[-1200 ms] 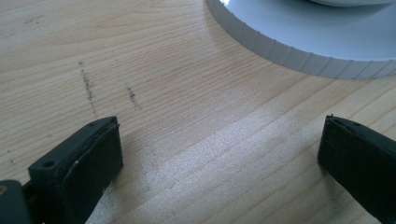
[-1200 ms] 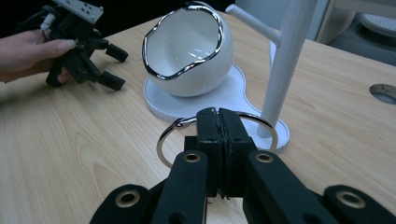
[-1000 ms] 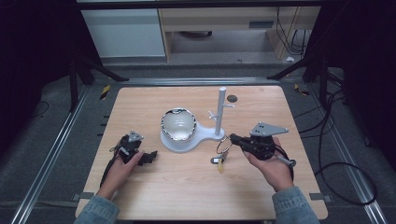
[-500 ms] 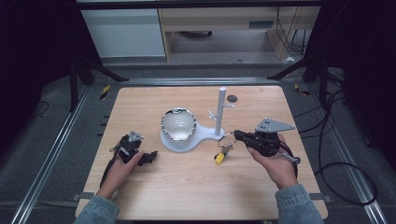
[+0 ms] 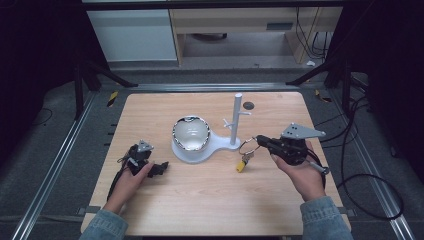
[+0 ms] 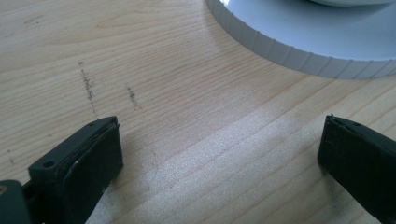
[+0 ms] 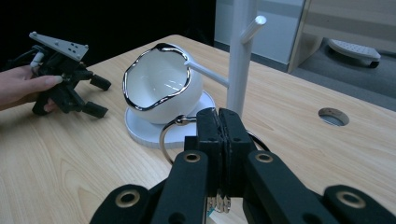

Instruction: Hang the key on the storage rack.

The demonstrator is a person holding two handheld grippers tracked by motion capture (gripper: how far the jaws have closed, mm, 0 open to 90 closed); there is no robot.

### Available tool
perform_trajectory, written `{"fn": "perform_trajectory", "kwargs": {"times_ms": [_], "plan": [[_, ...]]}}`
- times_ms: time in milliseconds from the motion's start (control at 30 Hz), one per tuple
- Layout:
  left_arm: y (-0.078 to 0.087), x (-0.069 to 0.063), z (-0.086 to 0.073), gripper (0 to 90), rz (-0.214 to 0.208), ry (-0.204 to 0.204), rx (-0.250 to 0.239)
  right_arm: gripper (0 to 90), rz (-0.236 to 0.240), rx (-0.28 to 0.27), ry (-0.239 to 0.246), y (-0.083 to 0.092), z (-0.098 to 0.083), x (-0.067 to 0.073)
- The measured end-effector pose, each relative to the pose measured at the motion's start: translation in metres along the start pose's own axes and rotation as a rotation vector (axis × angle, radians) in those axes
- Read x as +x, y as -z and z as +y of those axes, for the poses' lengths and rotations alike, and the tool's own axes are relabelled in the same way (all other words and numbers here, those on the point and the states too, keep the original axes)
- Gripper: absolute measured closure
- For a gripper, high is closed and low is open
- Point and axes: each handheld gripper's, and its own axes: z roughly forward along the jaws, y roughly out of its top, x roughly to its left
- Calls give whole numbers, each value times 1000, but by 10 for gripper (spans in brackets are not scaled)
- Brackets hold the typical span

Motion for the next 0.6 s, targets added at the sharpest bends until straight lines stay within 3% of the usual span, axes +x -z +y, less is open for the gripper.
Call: {"fn": "perform_trajectory", "kwargs": {"times_ms": [600], "plan": [[0, 0, 0, 0, 0, 0, 0, 889, -42, -37, 15, 18, 18, -9]]}}
